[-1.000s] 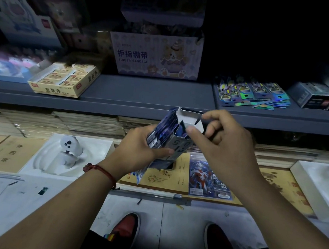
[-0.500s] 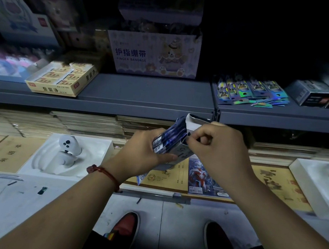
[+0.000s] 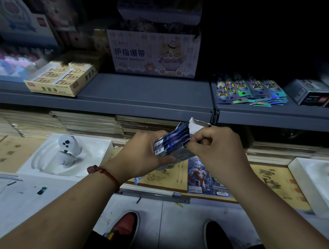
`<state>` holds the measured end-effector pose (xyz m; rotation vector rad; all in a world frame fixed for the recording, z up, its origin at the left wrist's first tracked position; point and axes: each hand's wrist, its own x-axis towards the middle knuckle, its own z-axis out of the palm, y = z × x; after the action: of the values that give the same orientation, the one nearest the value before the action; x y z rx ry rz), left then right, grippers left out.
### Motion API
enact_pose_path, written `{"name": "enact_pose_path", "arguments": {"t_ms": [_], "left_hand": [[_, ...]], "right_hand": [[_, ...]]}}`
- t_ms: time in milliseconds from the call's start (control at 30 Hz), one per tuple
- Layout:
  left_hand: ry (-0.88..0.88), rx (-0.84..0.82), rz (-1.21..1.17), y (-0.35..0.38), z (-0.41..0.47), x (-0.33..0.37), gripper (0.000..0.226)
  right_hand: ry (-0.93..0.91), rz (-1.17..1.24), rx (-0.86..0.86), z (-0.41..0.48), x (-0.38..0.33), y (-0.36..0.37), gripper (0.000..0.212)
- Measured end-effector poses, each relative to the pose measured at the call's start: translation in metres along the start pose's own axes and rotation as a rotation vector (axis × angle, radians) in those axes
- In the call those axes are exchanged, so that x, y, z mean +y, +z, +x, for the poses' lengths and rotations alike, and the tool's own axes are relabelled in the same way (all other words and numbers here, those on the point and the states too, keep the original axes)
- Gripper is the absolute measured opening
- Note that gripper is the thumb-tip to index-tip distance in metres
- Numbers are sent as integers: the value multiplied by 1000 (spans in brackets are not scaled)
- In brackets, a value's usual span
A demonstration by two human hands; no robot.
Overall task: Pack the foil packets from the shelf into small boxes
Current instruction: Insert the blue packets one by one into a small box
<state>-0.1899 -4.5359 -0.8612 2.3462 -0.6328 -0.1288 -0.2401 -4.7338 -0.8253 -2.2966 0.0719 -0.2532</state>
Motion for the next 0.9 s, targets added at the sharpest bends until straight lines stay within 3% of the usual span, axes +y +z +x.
{"name": "enact_pose_path", "arguments": {"t_ms": [367, 700, 900], "left_hand": [[30, 18, -5, -3, -3, 8, 35], [37, 24, -70, -5, -5, 6, 34], [-32, 42, -202, -7, -3, 7, 26]], "right_hand": [[45, -121, 26, 0, 1, 0, 10], [13, -59, 31, 1, 2, 0, 10], [-54, 73, 165, 4, 0, 1, 15]]}}
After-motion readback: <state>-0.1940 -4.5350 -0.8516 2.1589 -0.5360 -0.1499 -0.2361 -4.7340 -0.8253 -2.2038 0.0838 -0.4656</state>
